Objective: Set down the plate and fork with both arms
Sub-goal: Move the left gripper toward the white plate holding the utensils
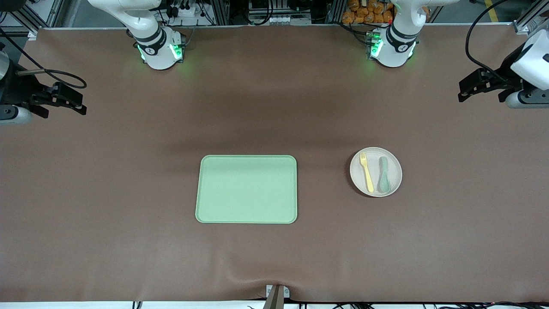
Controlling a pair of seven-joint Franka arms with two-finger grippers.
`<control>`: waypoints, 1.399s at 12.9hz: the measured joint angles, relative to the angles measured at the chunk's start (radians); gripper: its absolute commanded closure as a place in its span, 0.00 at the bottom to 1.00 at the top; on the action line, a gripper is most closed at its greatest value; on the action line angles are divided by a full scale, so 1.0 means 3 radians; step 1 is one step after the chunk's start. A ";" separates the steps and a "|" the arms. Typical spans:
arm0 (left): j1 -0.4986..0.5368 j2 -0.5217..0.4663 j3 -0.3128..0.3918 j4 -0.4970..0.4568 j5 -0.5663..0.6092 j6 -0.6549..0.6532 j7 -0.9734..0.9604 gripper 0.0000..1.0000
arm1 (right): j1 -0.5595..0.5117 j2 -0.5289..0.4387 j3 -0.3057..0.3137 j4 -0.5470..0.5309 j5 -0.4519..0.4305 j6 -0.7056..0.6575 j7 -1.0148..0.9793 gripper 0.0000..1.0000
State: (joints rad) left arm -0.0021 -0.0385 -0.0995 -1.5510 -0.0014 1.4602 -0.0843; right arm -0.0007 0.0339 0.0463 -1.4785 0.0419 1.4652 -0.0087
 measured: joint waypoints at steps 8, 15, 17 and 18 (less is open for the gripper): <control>-0.0002 0.0055 -0.0001 -0.0001 0.0000 -0.0001 0.0003 0.00 | -0.0001 0.0000 -0.0002 0.0000 0.0000 0.0000 0.0000 0.00; 0.0000 0.0241 0.0001 0.0000 -0.0143 0.0028 0.0003 0.00 | -0.0001 0.0000 -0.0002 0.0000 0.0000 -0.0001 0.0000 0.00; 0.0000 0.0241 0.0000 0.0003 -0.0143 0.0044 0.0003 0.00 | -0.0001 0.0000 -0.0002 0.0000 0.0000 -0.0001 0.0000 0.00; 0.0000 0.0241 0.0000 -0.0002 -0.0144 0.0067 0.0003 0.00 | -0.0001 0.0000 -0.0002 0.0000 0.0000 -0.0001 0.0000 0.00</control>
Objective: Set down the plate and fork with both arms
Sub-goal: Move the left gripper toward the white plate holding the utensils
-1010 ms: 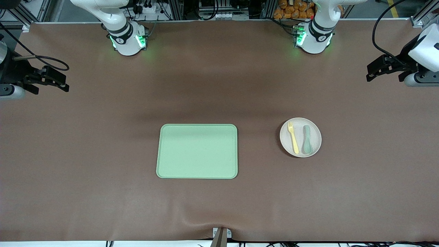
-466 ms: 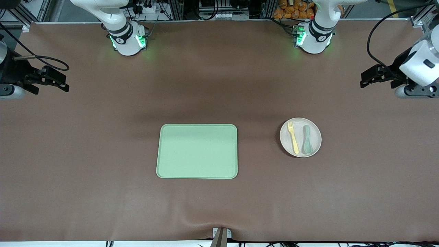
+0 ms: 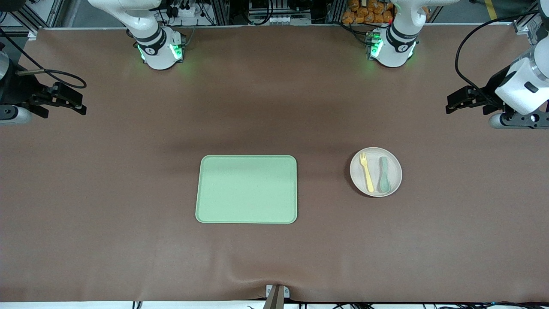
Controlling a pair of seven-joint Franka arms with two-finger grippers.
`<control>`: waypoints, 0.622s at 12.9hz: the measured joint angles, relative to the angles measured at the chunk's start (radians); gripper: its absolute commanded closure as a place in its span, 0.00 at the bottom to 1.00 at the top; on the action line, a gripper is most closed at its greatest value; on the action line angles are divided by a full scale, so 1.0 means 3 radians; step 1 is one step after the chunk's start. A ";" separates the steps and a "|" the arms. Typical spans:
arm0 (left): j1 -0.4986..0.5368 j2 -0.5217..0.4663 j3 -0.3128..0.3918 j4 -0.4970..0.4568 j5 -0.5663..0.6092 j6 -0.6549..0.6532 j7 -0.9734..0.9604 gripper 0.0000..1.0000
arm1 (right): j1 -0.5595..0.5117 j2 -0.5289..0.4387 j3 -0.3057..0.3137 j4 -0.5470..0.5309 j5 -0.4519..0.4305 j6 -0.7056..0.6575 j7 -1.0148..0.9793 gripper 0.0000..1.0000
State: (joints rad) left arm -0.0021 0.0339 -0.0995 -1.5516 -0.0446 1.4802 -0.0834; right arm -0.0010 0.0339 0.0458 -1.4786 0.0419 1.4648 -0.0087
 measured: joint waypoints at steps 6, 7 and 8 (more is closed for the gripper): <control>0.0000 0.0043 -0.0001 -0.0208 -0.0091 0.0418 0.0000 0.00 | 0.0000 0.0000 0.0000 0.0000 0.0000 0.0000 0.0000 0.00; 0.0001 0.0059 -0.0001 -0.0292 -0.0092 0.0534 0.0001 0.00 | 0.0000 0.0000 0.0000 0.0000 0.0000 0.0000 0.0000 0.00; 0.0000 0.0076 -0.0002 -0.0397 -0.0093 0.0675 0.0003 0.00 | 0.0000 0.0000 0.0000 0.0000 0.0000 0.0000 0.0000 0.00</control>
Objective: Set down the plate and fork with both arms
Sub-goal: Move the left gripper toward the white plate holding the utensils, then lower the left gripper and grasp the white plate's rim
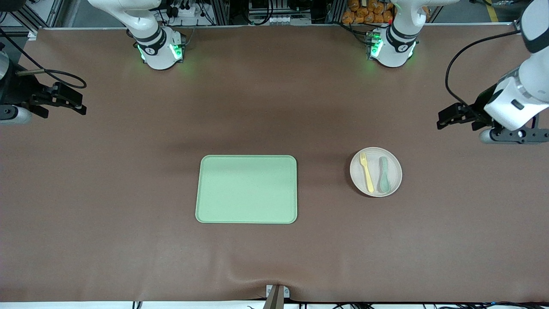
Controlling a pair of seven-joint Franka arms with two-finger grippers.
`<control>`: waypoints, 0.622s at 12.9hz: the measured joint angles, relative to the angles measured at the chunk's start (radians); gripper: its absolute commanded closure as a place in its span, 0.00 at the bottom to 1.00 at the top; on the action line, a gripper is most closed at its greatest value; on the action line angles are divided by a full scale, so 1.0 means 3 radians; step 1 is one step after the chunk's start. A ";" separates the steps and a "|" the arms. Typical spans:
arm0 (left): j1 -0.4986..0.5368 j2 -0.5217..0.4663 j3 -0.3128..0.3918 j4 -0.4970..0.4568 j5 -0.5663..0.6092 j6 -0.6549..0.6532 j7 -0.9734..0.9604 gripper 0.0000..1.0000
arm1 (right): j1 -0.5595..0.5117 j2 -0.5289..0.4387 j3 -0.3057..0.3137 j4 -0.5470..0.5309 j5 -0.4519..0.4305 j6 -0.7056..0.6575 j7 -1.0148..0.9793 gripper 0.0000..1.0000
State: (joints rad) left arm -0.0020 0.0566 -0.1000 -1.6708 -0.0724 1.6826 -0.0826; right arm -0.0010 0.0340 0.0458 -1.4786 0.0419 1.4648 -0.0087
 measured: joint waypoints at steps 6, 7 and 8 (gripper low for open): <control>0.0010 0.0166 0.0002 -0.0739 -0.0001 0.0997 0.0000 0.00 | 0.0000 0.0000 0.0000 -0.0001 0.0000 0.0000 0.0000 0.00; 0.0012 0.0245 0.0002 -0.0786 -0.0002 0.1094 0.0000 0.00 | 0.0000 0.0000 0.0000 -0.0001 0.0000 0.0000 0.0000 0.00; 0.0019 0.0346 0.0003 -0.0809 -0.0002 0.1173 0.0000 0.00 | -0.0001 0.0000 0.0000 -0.0001 0.0000 0.0000 0.0000 0.00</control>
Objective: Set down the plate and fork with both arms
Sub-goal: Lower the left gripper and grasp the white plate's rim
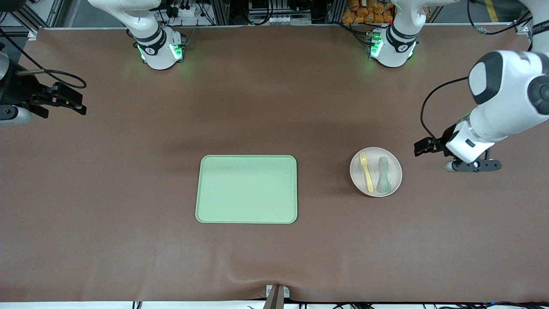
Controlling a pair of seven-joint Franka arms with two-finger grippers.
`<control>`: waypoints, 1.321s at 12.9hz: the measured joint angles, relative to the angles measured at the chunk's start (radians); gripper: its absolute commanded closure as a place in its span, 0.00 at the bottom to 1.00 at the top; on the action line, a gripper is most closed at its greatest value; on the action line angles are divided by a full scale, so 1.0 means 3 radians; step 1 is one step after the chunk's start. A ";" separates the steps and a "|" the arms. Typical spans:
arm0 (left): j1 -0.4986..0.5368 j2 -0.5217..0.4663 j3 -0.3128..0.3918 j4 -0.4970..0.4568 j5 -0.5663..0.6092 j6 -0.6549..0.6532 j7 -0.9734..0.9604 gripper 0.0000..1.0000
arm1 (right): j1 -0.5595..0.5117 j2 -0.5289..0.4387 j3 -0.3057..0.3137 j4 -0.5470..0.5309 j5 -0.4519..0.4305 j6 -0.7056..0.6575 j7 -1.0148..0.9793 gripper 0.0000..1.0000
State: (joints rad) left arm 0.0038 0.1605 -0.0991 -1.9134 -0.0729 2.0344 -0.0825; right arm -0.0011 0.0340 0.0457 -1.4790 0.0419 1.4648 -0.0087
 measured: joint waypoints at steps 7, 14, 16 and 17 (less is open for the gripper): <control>0.0154 0.0714 0.0002 -0.0017 -0.0226 0.0471 0.0093 0.00 | -0.0002 0.0000 -0.0001 -0.0002 0.0000 0.0000 0.0000 0.00; 0.0262 0.1022 -0.0037 -0.0115 -0.0252 0.0891 0.0305 0.00 | -0.0003 0.0000 -0.0002 -0.0002 0.0000 0.0000 0.0000 0.00; 0.0259 0.1050 -0.0111 -0.0119 -0.0267 0.0901 0.0305 0.07 | -0.0004 0.0001 -0.0004 -0.0002 0.0000 -0.0006 0.0000 0.00; 0.0257 0.1059 -0.0131 -0.0125 -0.0267 0.0902 0.0305 0.16 | -0.0005 0.0001 -0.0005 -0.0002 0.0000 -0.0019 0.0000 0.00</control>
State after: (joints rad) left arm 0.0809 0.4782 -0.1384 -1.9508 -0.1531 2.3049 0.0090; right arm -0.0027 0.0342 0.0442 -1.4796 0.0419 1.4592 -0.0087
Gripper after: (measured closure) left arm 0.022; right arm 0.000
